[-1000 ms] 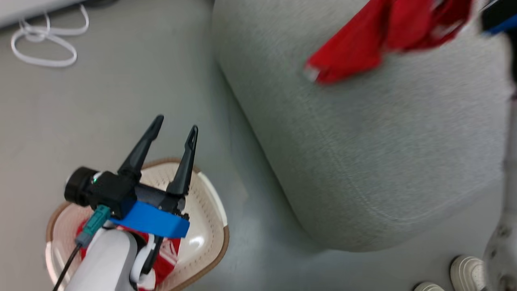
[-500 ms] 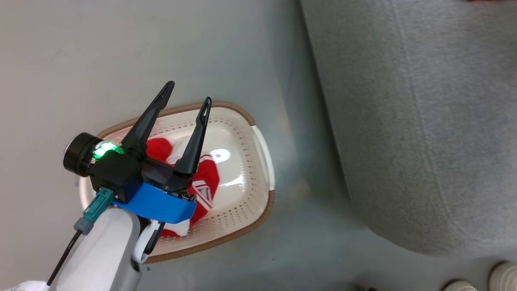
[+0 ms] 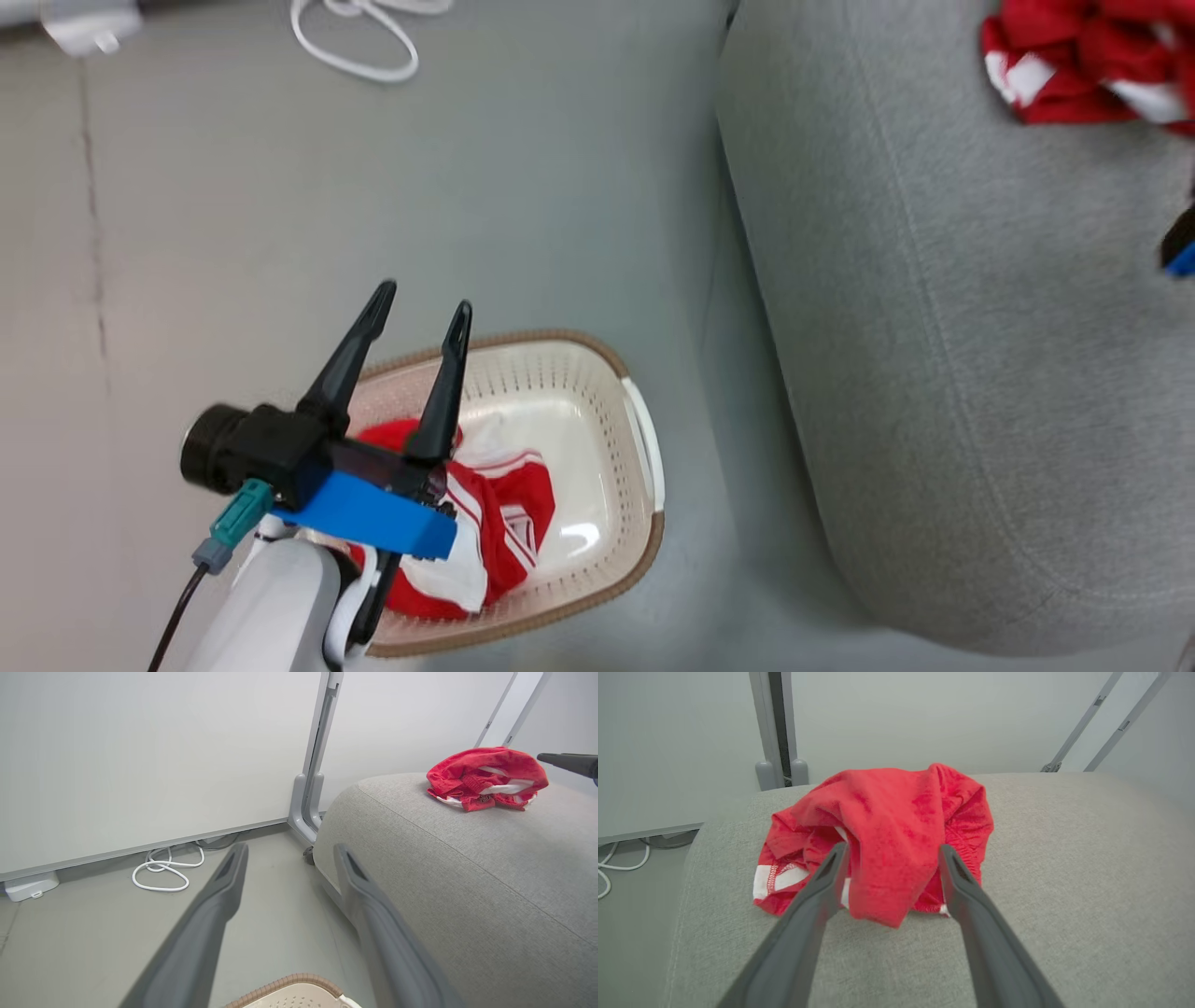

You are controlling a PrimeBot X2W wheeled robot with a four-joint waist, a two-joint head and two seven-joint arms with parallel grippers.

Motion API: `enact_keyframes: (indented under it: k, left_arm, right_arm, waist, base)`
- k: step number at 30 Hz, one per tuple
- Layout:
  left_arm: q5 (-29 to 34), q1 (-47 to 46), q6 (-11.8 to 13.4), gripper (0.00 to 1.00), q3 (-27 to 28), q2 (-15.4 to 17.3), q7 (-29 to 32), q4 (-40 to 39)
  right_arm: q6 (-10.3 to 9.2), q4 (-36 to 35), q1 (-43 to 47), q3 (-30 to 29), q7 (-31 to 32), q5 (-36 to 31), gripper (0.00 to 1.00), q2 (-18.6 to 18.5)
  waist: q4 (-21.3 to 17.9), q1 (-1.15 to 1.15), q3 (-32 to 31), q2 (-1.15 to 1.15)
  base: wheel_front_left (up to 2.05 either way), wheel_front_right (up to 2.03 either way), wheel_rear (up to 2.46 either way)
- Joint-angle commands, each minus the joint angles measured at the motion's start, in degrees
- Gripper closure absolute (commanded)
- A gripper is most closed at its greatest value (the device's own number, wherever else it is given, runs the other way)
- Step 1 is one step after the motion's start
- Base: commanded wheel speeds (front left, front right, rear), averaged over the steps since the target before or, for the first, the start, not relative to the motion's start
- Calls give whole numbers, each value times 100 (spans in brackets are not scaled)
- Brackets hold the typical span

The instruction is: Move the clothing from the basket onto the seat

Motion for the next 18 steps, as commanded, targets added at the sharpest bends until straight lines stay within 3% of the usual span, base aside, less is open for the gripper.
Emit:
enact_keyframes:
  k: [1,9,18]
  left_arm:
    - [-87,176,24,0,117,-64,-30,132]
    - [-188,748,33,0,636,-325,-36,369]
    - [-72,1562,14,0,1287,-591,-34,638]
  right_arm:
    - [0,-77,376,210,-135,-3,0,118]
    - [0,-670,1589,1175,-527,340,0,553]
    - [1,-2081,3392,2130,-744,1027,0,940]
  waist:
    - [-191,1,-483,0]
    - [-68,1,-1424,0]
    - [384,1,-2353,0]
  base:
    - [0,0,0]
    - [0,0,0]
    - [0,0,0]
